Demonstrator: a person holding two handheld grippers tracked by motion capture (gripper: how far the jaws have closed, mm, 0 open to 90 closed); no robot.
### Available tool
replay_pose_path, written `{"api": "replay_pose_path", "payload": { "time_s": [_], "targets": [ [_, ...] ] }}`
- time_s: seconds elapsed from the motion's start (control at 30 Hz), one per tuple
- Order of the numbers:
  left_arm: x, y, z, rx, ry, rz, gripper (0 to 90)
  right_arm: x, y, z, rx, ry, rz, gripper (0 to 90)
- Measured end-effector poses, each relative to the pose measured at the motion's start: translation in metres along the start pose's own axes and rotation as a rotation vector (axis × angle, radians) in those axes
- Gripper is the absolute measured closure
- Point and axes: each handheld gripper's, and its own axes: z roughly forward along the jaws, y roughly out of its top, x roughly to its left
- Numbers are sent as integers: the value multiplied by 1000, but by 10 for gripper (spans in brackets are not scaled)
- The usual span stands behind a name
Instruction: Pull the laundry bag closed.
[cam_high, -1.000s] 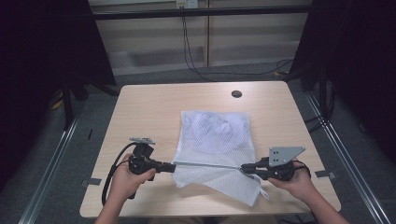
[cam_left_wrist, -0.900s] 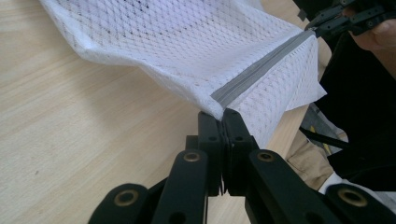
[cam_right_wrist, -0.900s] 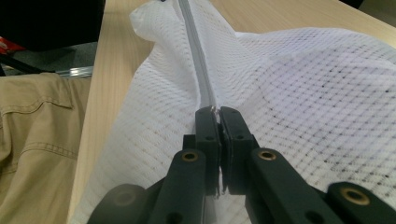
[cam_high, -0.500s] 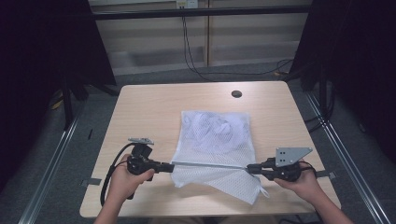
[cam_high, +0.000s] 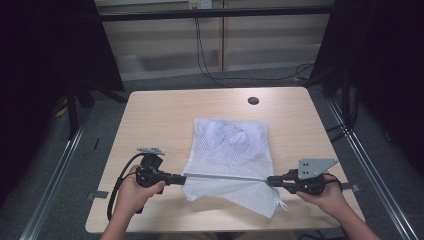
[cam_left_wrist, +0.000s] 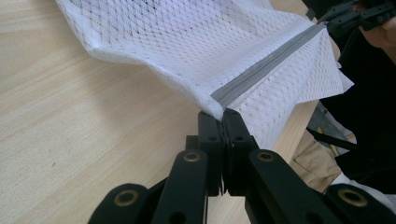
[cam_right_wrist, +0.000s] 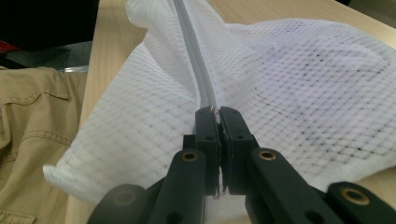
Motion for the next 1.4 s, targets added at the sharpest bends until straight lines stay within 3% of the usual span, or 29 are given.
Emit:
{"api": "replay_pose_path", "payload": {
  "time_s": [0.33,0.67,0.8,0.9,1.0,1.1,1.4],
  "targets": [
    [-1,1,2,4,-12,1,883,1,-4,-6,-7,-6,5,869],
    [-2,0,1,3,12,-3,883,0,-9,-12,-4,-20,7,869],
    [-1,0,1,2,-7,-5,883,0,-10,-12,-5,-16,4,869],
    [-1,1,0,11,11,7,883,0,-10,-14,-4,-19,6,869],
    [1,0,-2,-3,-8,-5,883,-2,-13,-19,-5,-32,14,869],
    [-1,1,0,4,13,4,884,-2,-14,-21,-12,-39,22,869],
    [-3,0,3,8,10,24,880,-1,-17,-23,-16,-36,22,868]
  ]
}}
